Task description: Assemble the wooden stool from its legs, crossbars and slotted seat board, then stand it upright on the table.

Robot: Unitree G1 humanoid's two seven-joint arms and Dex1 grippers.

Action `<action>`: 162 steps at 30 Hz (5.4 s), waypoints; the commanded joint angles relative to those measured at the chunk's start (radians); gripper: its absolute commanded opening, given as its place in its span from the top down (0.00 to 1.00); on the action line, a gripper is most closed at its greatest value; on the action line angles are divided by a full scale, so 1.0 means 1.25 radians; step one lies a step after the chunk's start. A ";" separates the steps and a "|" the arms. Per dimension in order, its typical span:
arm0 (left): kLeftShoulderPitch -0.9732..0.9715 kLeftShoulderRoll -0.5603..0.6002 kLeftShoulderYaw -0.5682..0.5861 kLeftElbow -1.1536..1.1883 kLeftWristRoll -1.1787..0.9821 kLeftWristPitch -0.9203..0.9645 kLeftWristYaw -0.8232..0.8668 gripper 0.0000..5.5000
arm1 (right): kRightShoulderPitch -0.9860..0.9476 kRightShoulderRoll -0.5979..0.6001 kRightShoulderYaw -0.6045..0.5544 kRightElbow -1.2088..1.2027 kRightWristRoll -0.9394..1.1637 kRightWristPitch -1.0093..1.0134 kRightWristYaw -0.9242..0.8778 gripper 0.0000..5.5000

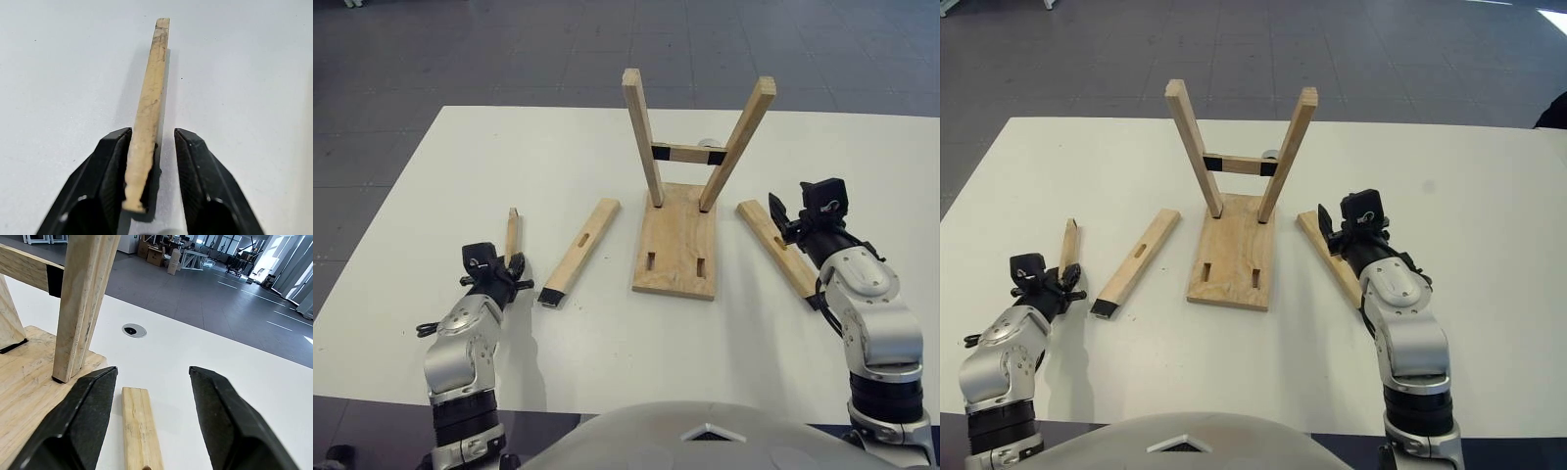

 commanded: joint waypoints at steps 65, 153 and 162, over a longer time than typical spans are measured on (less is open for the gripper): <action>-0.384 0.186 -0.227 -0.013 -0.717 0.320 -0.617 0.92 | -0.230 -0.002 -0.126 0.131 1.214 0.237 0.068 0.76; -0.312 0.098 -0.202 -0.004 -0.653 0.207 -0.465 0.53 | 0.043 -0.249 -0.102 0.186 0.390 0.024 0.238 0.93; -0.302 0.094 -0.209 -0.013 -0.654 0.207 -0.466 0.53 | -0.009 -0.237 -0.140 0.137 0.408 0.039 0.225 0.72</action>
